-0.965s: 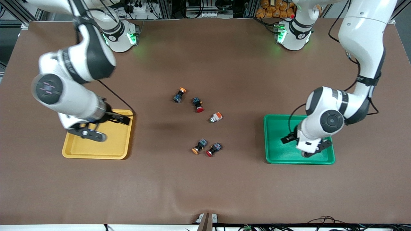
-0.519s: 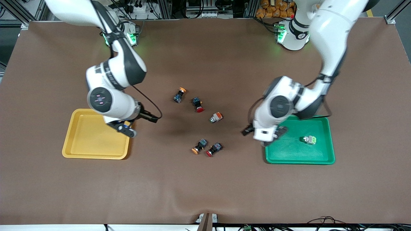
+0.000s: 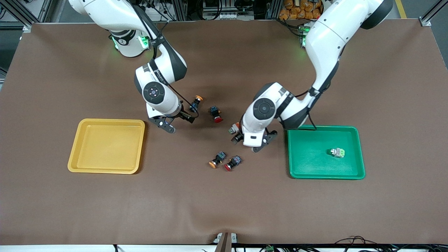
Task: Place green and yellow buttons in trays
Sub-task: 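Grasp the orange and blue buttons with the left and right grippers, then place the orange button in the green tray, the blue button in the yellow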
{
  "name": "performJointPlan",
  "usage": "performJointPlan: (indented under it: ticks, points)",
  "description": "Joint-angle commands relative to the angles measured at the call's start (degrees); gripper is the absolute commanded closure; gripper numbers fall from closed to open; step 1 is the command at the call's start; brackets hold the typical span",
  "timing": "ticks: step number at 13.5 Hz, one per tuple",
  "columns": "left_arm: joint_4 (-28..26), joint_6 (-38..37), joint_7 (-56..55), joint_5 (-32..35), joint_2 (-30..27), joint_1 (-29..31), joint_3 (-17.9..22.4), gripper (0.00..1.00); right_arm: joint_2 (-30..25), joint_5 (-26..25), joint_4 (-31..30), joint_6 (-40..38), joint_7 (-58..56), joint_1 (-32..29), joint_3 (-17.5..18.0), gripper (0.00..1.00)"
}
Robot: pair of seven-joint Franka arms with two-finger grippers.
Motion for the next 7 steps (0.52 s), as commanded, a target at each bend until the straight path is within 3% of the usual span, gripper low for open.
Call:
performJointPlan:
  ticks: [1, 6, 7]
  points:
    - [0.5, 1.8, -1.2, 0.3, 1.6, -1.7, 0.7, 0.0, -1.8, 0.9, -3.2, 1.9, 2.5, 1.9, -0.3, 0.0]
    - [-0.1, 2.0, -2.4, 0.4, 3.3, -4.0, 1.1, 0.0, -1.4, 2.6, -7.9, 9.9, 3.8, 5.3, -0.3, 0.01]
    - [-0.1, 2.2, -2.8, 0.4, 3.7, -4.0, 1.1, 0.0, -1.1, 2.6, -8.2, 10.6, 4.0, 6.4, -0.3, 0.16]
